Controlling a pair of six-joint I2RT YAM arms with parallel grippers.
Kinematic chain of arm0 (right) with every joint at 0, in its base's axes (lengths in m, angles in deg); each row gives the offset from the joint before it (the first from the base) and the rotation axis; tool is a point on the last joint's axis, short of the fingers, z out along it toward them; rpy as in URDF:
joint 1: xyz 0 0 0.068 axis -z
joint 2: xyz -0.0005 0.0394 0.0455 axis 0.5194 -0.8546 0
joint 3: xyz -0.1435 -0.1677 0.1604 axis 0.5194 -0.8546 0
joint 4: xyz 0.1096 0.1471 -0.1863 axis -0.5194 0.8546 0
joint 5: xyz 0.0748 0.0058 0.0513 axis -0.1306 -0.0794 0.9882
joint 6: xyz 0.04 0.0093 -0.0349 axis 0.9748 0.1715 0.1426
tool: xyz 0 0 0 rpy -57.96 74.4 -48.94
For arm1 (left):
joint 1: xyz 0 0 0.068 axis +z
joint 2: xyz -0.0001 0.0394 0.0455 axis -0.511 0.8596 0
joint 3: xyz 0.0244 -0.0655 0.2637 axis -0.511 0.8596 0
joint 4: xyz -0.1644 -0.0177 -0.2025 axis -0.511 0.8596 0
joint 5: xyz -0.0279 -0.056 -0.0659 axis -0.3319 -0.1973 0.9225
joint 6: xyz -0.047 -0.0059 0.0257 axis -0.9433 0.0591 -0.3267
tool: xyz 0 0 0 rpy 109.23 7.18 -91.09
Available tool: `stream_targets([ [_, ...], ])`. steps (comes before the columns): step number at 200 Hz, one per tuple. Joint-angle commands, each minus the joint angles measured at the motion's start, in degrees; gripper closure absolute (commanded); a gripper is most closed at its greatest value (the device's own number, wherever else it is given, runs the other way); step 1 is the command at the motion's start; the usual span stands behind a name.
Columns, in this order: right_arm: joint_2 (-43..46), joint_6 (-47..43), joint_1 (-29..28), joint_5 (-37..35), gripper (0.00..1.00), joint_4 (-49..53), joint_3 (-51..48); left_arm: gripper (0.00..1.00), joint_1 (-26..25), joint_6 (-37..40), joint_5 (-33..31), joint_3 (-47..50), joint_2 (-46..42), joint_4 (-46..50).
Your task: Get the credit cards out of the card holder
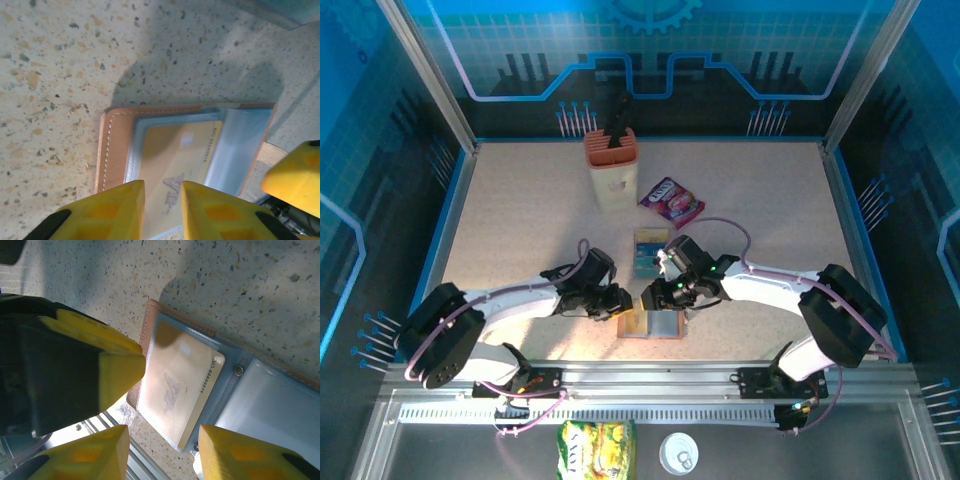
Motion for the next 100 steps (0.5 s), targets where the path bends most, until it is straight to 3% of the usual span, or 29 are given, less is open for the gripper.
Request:
stream_targets([
  [1, 0.19, 0.70, -0.81, 0.45, 0.58, -0.25, -0.15, 0.78, -0.27, 1.02, 1.15, -1.74, 2.35, 0.71],
  [100, 1.38, 0.51, -0.80, 0.13, 0.58, 0.83, -0.36, 0.80, -0.97, -0.06, -2.02, 1.92, -1.35, 2.70],
])
